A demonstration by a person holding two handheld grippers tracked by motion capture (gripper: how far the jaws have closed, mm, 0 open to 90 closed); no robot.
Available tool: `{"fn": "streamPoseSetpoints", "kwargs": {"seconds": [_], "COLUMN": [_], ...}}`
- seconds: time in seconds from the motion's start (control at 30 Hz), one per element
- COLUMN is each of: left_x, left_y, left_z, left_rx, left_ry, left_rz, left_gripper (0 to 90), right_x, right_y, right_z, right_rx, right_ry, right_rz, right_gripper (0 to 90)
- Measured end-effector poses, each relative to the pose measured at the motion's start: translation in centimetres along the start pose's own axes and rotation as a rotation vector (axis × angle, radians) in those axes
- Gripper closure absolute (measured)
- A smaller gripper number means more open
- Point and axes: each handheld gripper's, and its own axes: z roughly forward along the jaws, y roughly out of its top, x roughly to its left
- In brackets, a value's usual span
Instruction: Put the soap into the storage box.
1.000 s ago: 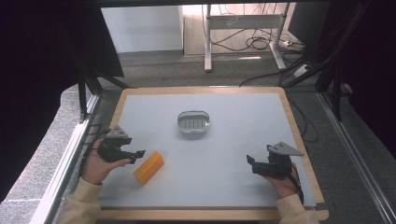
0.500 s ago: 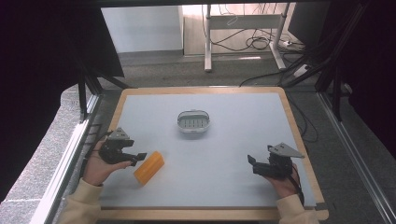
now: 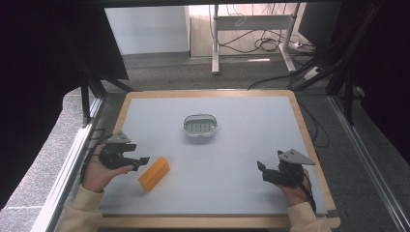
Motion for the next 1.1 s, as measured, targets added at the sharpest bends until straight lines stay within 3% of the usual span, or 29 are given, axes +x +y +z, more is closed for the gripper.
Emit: {"fn": "streamPoseSetpoints", "kwargs": {"seconds": [0.33,0.57,0.8,1.1], "left_x": [-1.1,-2.3,-2.9,-3.5], "left_y": [0.8,1.5,1.6,1.4], "left_z": [-1.6,-1.6,-1.1,1.1], "left_rx": [-0.015,-0.008,0.025,0.121], "left_ry": [0.003,-0.016,-0.027,-0.028], "left_rz": [0.012,0.026,0.041,0.05], "left_gripper": [24.7,23.3,23.2,23.8], "right_x": [0.0,0.0,0.2,0.2], "right_y": [-0.1,-0.2,-0.1,-0.2], "right_z": [0.1,0.1,0.1,0.3], "right_rx": [0.009,0.011,0.014,0.022], "right_ry": [0.0,-0.003,0.0,0.001], "right_rz": [-0.003,-0.012,-0.021,-0.02], "right_gripper": [14.4,14.4,14.4,14.5]}}
